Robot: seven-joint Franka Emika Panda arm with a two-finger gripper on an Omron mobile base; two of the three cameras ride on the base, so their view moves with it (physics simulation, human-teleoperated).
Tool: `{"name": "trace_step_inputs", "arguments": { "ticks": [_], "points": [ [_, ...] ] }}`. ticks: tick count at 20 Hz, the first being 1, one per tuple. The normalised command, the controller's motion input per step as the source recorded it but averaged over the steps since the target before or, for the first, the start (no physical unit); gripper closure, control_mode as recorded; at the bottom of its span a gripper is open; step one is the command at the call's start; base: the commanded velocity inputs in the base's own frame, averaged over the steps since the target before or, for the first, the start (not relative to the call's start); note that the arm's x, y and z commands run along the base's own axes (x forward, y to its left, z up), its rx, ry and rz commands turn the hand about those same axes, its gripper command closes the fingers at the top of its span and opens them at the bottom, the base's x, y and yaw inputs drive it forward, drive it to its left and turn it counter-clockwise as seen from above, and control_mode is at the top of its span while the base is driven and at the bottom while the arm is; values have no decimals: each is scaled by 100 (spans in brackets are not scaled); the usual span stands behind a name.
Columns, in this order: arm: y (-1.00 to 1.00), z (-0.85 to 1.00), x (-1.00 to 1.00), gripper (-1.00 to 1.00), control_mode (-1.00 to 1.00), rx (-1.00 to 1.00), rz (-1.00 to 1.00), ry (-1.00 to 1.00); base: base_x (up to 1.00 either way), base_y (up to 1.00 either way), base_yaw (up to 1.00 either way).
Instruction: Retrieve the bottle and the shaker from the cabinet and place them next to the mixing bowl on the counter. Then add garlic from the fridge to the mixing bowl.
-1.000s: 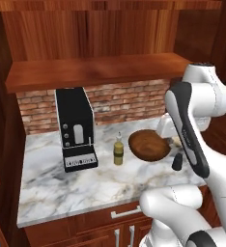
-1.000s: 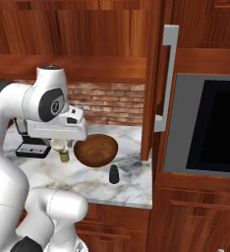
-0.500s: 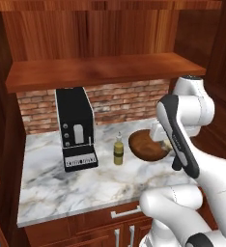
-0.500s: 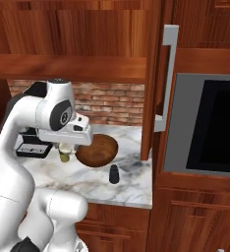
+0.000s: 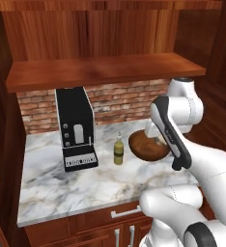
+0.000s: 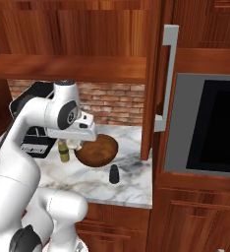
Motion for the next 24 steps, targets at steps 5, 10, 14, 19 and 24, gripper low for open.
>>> {"name": "trace_step_inputs", "arguments": {
  "ticks": [5, 10, 14, 19, 24],
  "points": [
    [-1, -14, 22, 100, -100, -3, 0, -5, 0, 0, 0],
    [-9, -22, 27, 100, -100, 0, 0, -1, 0, 0, 0],
    [-10, -23, 37, 100, -100, 0, 0, 0, 0, 0, 0],
    [-2, -29, 30, 100, -100, 0, 0, 0, 0, 0, 0],
    [0, -31, 28, 100, -100, 0, 0, 0, 0, 0, 0]
  ]
}}
